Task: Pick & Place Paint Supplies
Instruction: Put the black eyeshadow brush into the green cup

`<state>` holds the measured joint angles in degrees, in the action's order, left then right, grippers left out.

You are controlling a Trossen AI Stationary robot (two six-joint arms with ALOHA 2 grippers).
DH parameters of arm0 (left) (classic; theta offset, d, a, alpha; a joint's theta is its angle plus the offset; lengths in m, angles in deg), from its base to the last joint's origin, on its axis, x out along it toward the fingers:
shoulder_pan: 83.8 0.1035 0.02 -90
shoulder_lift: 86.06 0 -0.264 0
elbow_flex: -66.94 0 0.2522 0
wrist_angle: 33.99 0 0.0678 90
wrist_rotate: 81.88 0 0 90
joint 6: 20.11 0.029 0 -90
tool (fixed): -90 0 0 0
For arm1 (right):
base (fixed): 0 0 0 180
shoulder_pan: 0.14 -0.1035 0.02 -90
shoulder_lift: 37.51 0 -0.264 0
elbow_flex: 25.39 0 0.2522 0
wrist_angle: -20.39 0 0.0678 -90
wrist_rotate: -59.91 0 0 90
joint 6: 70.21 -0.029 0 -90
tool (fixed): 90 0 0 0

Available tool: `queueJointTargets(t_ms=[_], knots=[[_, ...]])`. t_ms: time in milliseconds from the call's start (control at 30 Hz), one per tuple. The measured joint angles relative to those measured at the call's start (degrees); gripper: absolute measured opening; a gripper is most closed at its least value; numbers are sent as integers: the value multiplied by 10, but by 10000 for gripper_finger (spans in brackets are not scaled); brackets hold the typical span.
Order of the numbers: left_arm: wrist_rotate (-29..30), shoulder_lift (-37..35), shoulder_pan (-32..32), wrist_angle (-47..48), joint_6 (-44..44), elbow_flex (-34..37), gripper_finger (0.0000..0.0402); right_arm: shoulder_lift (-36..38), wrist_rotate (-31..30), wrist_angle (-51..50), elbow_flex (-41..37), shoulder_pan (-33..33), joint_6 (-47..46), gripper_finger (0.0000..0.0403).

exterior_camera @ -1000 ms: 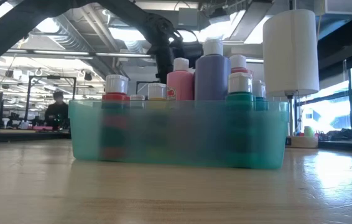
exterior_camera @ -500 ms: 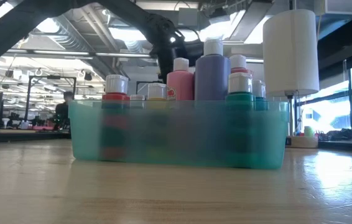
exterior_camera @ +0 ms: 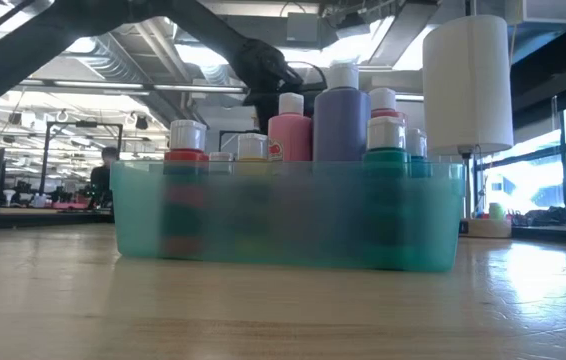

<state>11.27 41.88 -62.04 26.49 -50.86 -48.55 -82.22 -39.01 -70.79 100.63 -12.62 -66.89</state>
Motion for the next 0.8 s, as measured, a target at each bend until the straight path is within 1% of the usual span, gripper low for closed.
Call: queueJointTargets(t_ms=[167, 267, 367, 533, 633, 800], knots=[[-3, 0, 1, 5, 7, 0, 173, 0, 1, 0, 0, 0, -4, 178], [13, 0, 1, 7, 19, 0, 170, 0, 1, 0, 0, 0, -10, 178], [16, 0, 1, 13, 11, 0, 168, 0, 1, 0, 0, 0, -10, 178], [12, 0, 5, 14, 7, 0, 160, 0, 1, 0, 0, 0, -9, 178], [-1, 0, 7, 14, 8, 0, 155, 0, 1, 0, 0, 0, -9, 178], [-12, 15, 6, 20, 13, 0, 147, 0, 1, -4, 0, 0, -9, 178]])
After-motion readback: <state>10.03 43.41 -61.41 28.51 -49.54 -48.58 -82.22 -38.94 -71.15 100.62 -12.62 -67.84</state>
